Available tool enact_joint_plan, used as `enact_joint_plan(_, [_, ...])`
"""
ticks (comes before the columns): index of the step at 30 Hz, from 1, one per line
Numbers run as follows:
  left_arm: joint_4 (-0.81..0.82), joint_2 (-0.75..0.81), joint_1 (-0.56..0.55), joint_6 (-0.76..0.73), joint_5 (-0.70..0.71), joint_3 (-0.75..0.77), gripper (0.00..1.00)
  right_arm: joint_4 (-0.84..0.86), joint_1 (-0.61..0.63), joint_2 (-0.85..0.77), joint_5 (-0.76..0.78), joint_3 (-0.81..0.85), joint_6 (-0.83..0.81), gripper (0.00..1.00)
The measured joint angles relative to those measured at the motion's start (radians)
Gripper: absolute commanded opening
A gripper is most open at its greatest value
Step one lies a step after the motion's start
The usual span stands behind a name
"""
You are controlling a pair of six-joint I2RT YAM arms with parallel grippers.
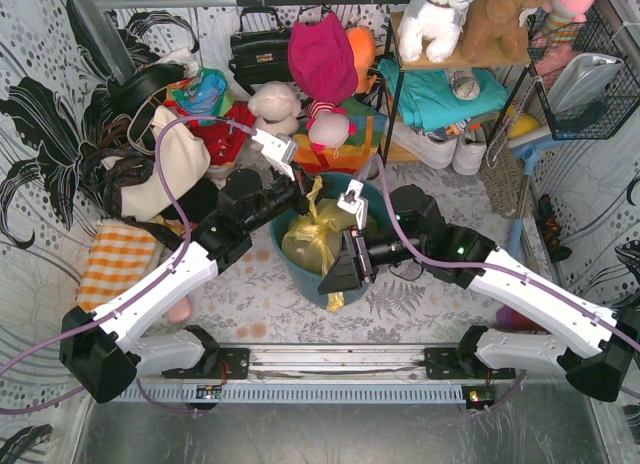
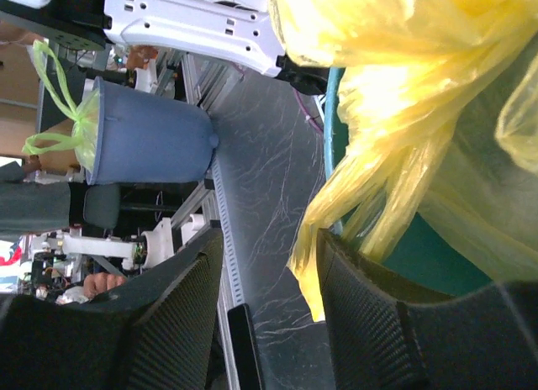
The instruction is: Tie the trash bag
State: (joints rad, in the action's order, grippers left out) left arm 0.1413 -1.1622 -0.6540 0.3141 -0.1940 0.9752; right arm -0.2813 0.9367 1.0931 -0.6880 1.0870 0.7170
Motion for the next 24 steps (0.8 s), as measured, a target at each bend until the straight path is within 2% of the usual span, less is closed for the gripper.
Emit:
enact_joint_plan(10, [0.0,0.0,0.0,0.008,0.034,0.0,0.0,0.001,0.076,0.021,-0.012,-0.012,-0.016,0.53])
enact_joint_plan(14, [0.0,0.0,0.0,0.011,0.05,0.0,0.0,-0.003,0.106,0.034,-0.012,-0.012,-0.029,0.49])
enact_joint_plan(16, [0.0,0.0,0.0,0.013,0.06,0.0,0.0,-0.005,0.112,0.037,-0.011,-0.013,-0.033,0.42])
enact_joint_plan(20, [-0.001,-0.001,0.0,0.016,0.094,0.002,0.0,-0.026,0.118,0.041,-0.007,-0.016,-0.047,0.14])
enact_joint_plan(24, [-0.013,-0.012,0.0,0.026,0.156,0.023,0.0,-0.047,0.119,0.04,-0.008,-0.016,-0.058,0.01])
